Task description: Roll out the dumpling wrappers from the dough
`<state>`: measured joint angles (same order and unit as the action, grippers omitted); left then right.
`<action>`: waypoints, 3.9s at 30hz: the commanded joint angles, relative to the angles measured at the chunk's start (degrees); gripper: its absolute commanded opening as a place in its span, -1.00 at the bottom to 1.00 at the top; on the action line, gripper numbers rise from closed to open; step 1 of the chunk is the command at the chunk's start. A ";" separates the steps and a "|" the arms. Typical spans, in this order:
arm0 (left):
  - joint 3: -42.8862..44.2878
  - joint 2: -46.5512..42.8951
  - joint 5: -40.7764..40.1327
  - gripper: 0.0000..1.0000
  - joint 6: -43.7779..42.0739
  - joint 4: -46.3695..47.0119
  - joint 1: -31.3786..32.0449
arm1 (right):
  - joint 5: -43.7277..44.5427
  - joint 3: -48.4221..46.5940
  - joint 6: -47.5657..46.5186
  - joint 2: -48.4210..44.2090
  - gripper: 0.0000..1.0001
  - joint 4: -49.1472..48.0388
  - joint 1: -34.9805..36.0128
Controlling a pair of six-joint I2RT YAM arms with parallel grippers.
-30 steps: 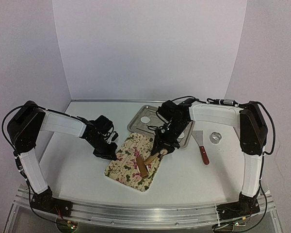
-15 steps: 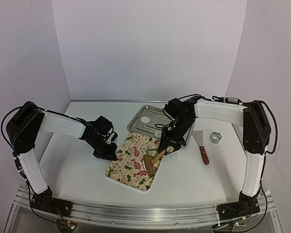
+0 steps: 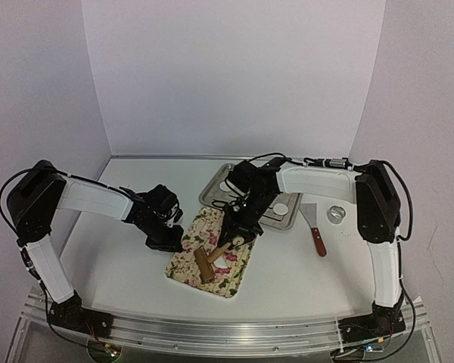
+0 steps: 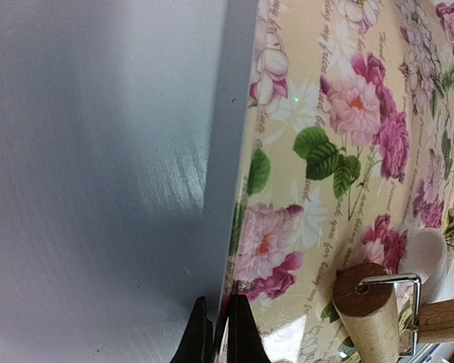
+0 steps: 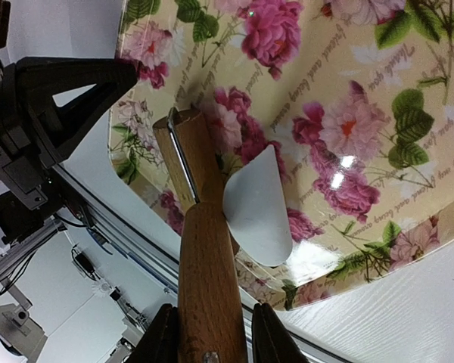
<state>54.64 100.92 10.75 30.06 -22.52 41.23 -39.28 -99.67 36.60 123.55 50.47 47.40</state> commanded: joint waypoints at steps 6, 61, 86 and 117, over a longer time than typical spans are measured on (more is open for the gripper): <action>-0.79 -0.08 -5.08 -1.00 5.43 -16.63 1.31 | 19.33 -3.55 -4.15 -0.06 -1.00 11.70 -0.12; 11.05 8.67 -0.63 -0.77 -2.90 -17.15 -6.17 | 19.01 -19.95 -19.26 4.83 -1.00 20.63 3.84; 10.41 10.97 -1.43 -1.00 -4.34 -15.87 -6.16 | 22.77 -8.53 -8.84 16.01 -1.00 22.11 3.92; 13.32 12.41 -3.76 -1.00 -9.88 -14.95 -6.17 | 15.38 -16.20 -8.44 -8.55 -1.00 18.60 14.04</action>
<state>68.64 109.30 11.90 22.56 -39.87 35.18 -29.87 -117.44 24.49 125.12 65.93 62.23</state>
